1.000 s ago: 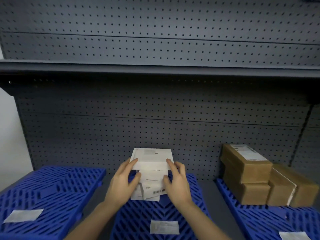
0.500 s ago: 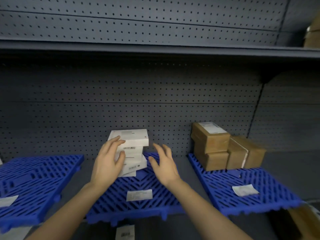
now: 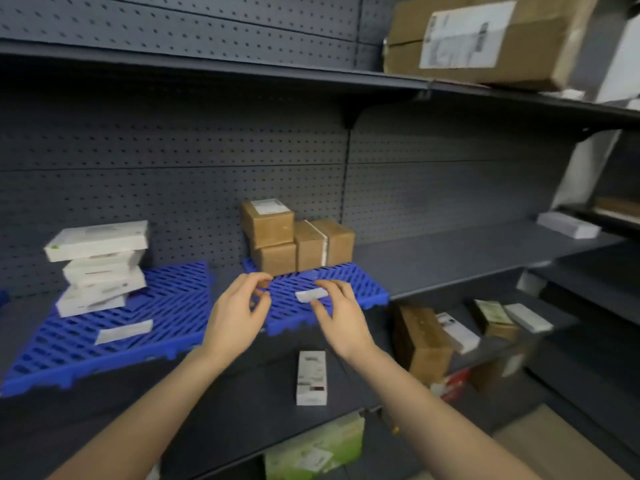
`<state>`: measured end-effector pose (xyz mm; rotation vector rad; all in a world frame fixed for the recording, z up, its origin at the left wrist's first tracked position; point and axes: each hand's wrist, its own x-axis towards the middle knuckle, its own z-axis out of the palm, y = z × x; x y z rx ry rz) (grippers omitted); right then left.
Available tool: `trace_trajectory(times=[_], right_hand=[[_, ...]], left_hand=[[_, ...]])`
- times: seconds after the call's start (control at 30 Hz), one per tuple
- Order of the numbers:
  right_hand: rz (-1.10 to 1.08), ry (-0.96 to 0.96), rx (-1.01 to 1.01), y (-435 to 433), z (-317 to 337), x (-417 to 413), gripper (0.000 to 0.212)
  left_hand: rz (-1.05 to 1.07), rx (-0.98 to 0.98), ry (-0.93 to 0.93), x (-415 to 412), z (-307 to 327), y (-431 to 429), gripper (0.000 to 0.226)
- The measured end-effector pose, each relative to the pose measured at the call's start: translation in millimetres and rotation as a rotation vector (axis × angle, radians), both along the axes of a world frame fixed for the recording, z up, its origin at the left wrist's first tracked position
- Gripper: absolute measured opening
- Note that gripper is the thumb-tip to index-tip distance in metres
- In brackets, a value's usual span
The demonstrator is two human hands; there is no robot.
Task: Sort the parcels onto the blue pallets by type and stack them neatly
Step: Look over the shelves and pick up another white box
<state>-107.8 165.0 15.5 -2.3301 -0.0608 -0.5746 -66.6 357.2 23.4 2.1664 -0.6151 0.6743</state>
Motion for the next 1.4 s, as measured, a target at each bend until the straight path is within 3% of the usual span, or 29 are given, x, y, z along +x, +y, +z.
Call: trace_trajectory(times=[0.27, 0.6, 1.13, 1.4], right_hand=[[-0.241, -0.003, 0.003, -148, -14, -85, 0.034], [-0.463, 0.025, 0.001, -310, -12, -129, 0.034], [-0.637, -0.007, 0.003, -617, 37, -77, 0.032], [-0.547, -0.077, -0.055, -743, 62, -40, 0.033]], left_hand=[[-0.246, 0.023, 0.042, -33, -16, -150, 0.027], [-0.492, 0.026, 0.013, -30, -11, -357, 0.025], [-0.634, 0.024, 0.015, 41, 29, -671, 0.024], [-0.572, 0.042, -0.108, 65, 65, -788, 0.024]])
